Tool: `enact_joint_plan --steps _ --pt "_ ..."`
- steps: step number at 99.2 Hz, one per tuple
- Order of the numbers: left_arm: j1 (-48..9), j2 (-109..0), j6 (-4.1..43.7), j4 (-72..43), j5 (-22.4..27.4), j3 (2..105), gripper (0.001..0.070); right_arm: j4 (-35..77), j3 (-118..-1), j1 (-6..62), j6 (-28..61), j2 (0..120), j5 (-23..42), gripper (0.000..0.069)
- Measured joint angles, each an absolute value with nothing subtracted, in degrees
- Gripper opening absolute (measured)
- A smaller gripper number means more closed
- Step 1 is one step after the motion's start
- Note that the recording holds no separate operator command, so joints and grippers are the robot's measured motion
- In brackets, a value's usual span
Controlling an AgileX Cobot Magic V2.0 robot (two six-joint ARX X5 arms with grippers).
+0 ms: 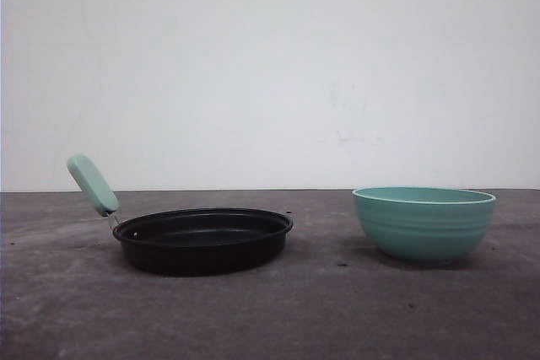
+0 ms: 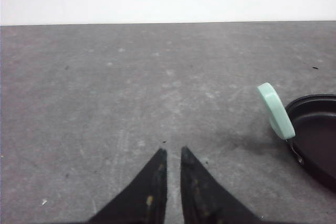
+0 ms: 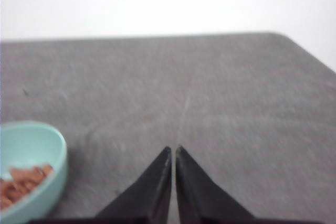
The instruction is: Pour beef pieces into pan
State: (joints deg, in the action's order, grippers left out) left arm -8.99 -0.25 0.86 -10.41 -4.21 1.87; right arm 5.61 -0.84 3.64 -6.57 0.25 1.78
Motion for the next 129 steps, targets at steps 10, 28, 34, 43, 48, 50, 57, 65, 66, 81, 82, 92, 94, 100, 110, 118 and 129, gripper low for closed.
enact_joint_plan --steps 10,28,34,43,48,50,57,65,66,81,82,92,94,100,110,118,129 --pt "-9.02 -0.25 0.91 -10.44 -3.64 1.87 0.0021 3.22 -0.84 3.68 -7.84 0.25 -0.25 0.0014" --pt "-9.02 -0.25 3.07 -10.46 -3.18 1.87 0.0021 -2.46 -0.84 3.68 -11.09 0.25 -1.23 0.0014" --pt "-9.02 -0.27 4.21 -10.44 -3.60 1.87 0.0021 -4.78 -0.84 3.68 -13.56 0.25 -2.81 0.0014" --pt "-9.02 -0.25 6.87 -10.39 -3.88 1.87 0.0021 -7.22 -0.84 3.68 -16.51 0.25 -3.29 0.0014" --pt "-9.02 -0.25 8.97 -10.31 -4.19 1.91 0.0021 -7.51 -0.84 3.68 -18.15 0.25 -3.31 0.0014" --pt "-9.02 -0.25 9.91 -10.26 -4.43 1.91 0.0021 -7.49 -0.84 3.68 -18.65 0.25 -3.42 0.0014" --pt "-9.02 -0.27 12.93 -9.61 -6.74 1.93 0.0021 -7.53 -0.84 3.68 -20.25 0.25 -4.80 0.0014" --pt "-9.02 -0.27 15.33 -6.79 -11.68 1.93 0.0021 -7.53 -0.84 3.68 -21.17 0.25 -7.25 0.0014" --pt "-9.02 -0.27 15.59 -6.46 -12.45 1.93 0.0021 -7.53 -0.84 3.68 -21.28 0.25 -7.51 0.0014" --pt "-8.91 -0.27 17.52 -5.50 -18.63 1.93 0.0021 -7.55 -0.84 3.68 -21.54 0.25 -7.97 0.0014" --pt "-8.91 -0.27 17.56 -5.63 -18.65 1.93 0.0021 -7.55 -0.84 3.68 -21.54 0.25 -7.97 0.0014" --pt "-8.91 -0.30 18.02 -7.18 -14.96 2.55 0.0021 -7.46 -0.93 3.68 -21.80 0.25 -8.99 0.0014" --pt "-8.91 -0.34 18.11 -7.53 -13.74 2.98 0.0021 -7.40 -1.06 3.68 -22.00 0.25 -9.04 0.0013" --pt "-8.91 -0.82 18.20 -7.99 -9.87 4.91 0.0021 -6.68 -2.24 3.68 -22.65 0.27 -9.06 0.0010" --pt "-8.91 -4.10 18.31 -9.17 -7.70 10.87 0.0021 -6.63 -6.31 3.68 -23.07 0.91 -9.04 0.0009" --pt "-8.91 -9.74 18.26 -9.23 -7.75 16.45 0.0021 -7.05 -10.76 3.68 -23.22 2.81 -9.06 0.0009" --pt "-8.91 -20.47 17.56 -9.32 -7.18 25.36 0.0021 -6.90 -17.04 3.68 -23.22 8.49 -9.72 0.0009"
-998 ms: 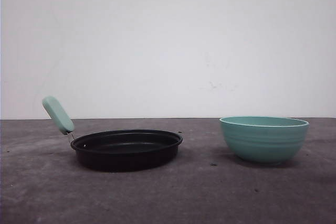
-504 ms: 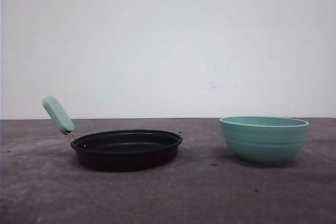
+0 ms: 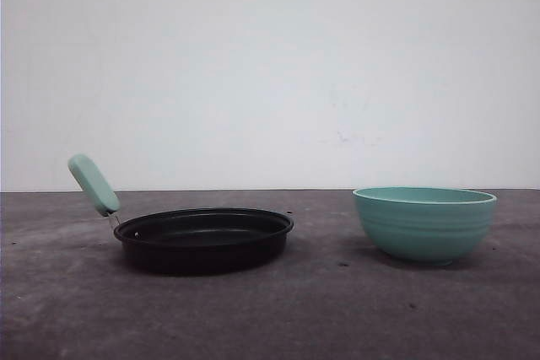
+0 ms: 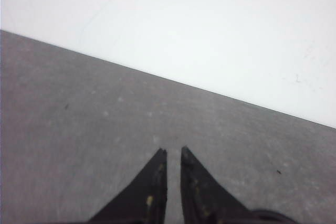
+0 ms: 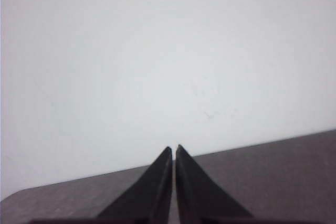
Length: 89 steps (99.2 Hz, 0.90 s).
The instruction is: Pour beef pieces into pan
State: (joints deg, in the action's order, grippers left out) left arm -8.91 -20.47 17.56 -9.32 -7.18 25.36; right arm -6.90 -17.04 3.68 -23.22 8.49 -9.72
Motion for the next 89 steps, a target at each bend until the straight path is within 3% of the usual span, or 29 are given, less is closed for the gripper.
enact_joint_plan --steps 19,36,41,45,51,58,63,69,82,89 --pt "-8.91 -38.81 16.53 -11.53 -1.54 44.40 0.0021 0.45 -31.55 3.68 -23.11 21.10 -12.01 0.0009" --pt "-8.91 -46.19 17.78 -13.96 4.93 53.74 0.0029 13.43 -46.24 3.68 -20.49 31.27 -12.86 0.0009" --pt "-8.91 -46.94 18.98 -13.85 6.72 54.39 0.0077 16.84 -49.30 3.68 -18.79 33.43 -13.87 0.0009" --pt "-8.91 -47.16 19.99 -14.28 7.33 54.41 0.0167 18.92 -51.11 3.68 -17.58 34.83 -14.66 0.0022" --pt "-8.91 -47.44 21.69 -15.62 7.44 54.39 0.0347 20.64 -52.86 3.68 -16.32 36.36 -15.38 0.0113" --pt "-8.91 -47.77 23.31 -17.28 7.49 54.39 0.0551 21.06 -53.43 3.68 -15.68 37.52 -16.43 0.0316" --pt "-8.91 -47.90 23.79 -18.87 7.88 54.39 0.0632 21.65 -53.43 3.68 -15.59 38.28 -16.51 0.0458" --pt "-8.91 -48.03 24.23 -20.99 8.80 54.39 0.0677 22.74 -53.43 3.68 -15.57 39.57 -16.53 0.0563" --pt "-8.91 -49.41 25.19 -23.53 10.00 54.30 0.0691 26.06 -53.45 3.68 -15.44 43.57 -16.60 0.0684" --pt "-8.88 -51.03 25.93 -23.14 12.78 53.34 0.0691 28.32 -53.45 3.68 -15.92 46.59 -17.06 0.0685"
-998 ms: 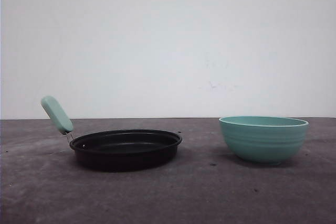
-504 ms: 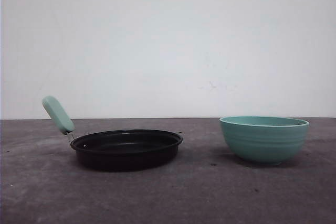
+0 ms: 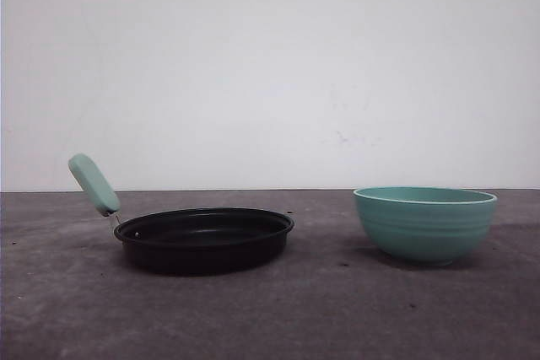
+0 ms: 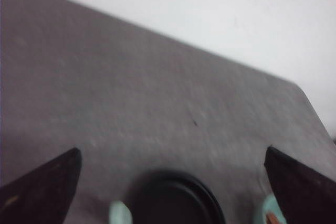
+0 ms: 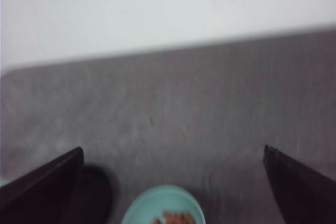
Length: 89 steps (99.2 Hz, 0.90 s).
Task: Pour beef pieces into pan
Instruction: 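Reach the left gripper to the pan's green handle and grasp it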
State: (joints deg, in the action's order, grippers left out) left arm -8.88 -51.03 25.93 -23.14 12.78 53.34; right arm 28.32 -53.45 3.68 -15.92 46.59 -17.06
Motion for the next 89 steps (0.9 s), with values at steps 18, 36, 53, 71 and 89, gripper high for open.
enact_joint_plan --steps 18,36,53,71,89 --pt "-8.88 -55.88 31.92 -19.88 14.13 45.28 0.0691 32.60 -53.43 3.68 -17.39 50.96 -17.78 0.0685" --pt "-8.91 -61.91 40.05 -13.87 17.58 37.54 0.0691 34.48 -53.43 3.73 -18.11 52.23 -17.82 0.0685" --pt "-9.50 -70.24 45.19 -6.83 21.89 36.69 0.0691 35.35 -53.43 3.73 -18.13 52.27 -17.82 0.0685" --pt "-10.90 -77.49 49.89 -0.43 24.32 36.69 0.0691 36.88 -53.43 3.75 -18.09 52.27 -17.80 0.0685" --pt "-12.21 -81.45 51.42 -0.51 22.35 36.69 0.0517 38.98 -53.43 3.75 -17.82 52.27 -17.76 0.0685"
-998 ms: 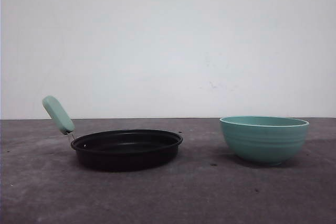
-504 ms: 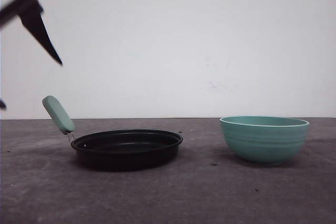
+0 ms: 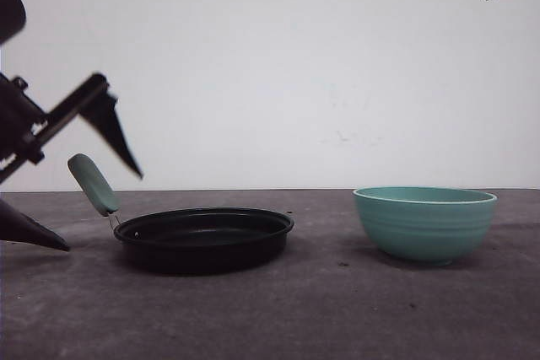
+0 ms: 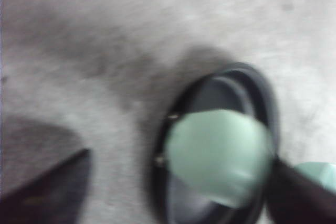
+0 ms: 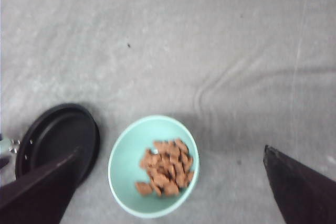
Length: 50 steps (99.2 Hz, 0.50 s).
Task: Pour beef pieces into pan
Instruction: 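Reach the left gripper to the pan's green handle and grasp it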
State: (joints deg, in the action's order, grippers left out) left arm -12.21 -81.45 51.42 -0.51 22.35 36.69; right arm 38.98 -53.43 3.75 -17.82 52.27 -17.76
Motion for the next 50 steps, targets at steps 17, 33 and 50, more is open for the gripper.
enact_joint_plan --steps 17,33,50 --pt "-12.93 -81.80 51.92 1.13 21.08 36.69 0.0150 39.97 -53.43 3.75 -17.76 52.27 -16.49 0.0678" --pt "-13.54 -81.71 51.59 2.11 20.53 36.69 0.0052 40.07 -53.43 3.75 -16.86 52.27 -16.43 0.0660" --pt "-15.07 -79.85 50.15 1.89 19.92 36.67 0.0052 40.29 -53.45 3.75 -16.69 54.52 -16.47 0.0656"
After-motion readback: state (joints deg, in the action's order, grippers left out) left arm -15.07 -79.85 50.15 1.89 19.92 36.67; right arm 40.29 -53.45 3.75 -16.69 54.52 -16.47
